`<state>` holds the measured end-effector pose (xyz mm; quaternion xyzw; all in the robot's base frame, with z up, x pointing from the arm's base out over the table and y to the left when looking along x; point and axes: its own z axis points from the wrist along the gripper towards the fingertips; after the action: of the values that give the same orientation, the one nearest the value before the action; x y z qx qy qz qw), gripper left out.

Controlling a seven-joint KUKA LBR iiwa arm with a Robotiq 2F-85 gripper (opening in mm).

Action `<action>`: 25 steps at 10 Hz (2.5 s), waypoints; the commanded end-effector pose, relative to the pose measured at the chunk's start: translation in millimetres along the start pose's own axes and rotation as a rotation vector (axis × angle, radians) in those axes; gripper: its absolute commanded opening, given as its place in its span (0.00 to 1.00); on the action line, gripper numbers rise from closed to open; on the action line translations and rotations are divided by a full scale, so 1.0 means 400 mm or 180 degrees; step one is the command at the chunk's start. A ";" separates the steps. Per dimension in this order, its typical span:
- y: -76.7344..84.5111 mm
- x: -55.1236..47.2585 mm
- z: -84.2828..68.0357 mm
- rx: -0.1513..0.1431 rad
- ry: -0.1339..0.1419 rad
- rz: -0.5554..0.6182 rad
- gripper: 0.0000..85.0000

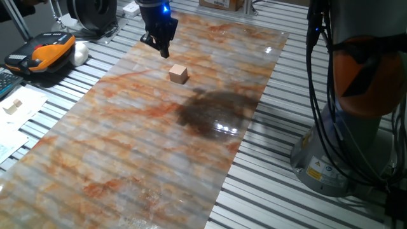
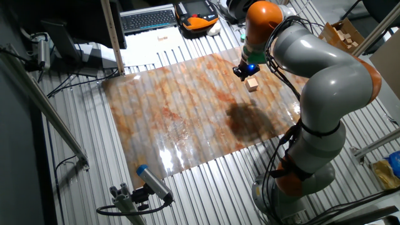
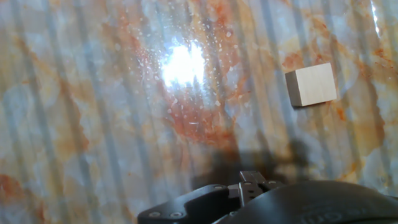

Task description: Pick up one small block

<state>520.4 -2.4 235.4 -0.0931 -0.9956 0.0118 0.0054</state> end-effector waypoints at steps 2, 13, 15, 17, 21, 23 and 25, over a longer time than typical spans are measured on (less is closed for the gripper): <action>-0.011 -0.010 0.007 -0.0006 -0.0004 -0.0019 0.00; -0.060 -0.056 0.039 -0.0016 -0.0060 -0.0101 0.00; -0.059 -0.060 0.040 -0.0059 0.0030 -0.0069 0.00; -0.059 -0.061 0.040 -0.0094 0.0013 -0.0005 0.00; -0.058 -0.065 0.043 0.0103 -0.0003 -0.0117 0.00; -0.057 -0.068 0.049 0.0185 0.0009 -0.0044 0.00; -0.056 -0.071 0.052 0.0052 -0.0159 -0.0039 0.00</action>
<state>543.8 -30.4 215.2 -0.0865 -0.9958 0.0252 -0.0182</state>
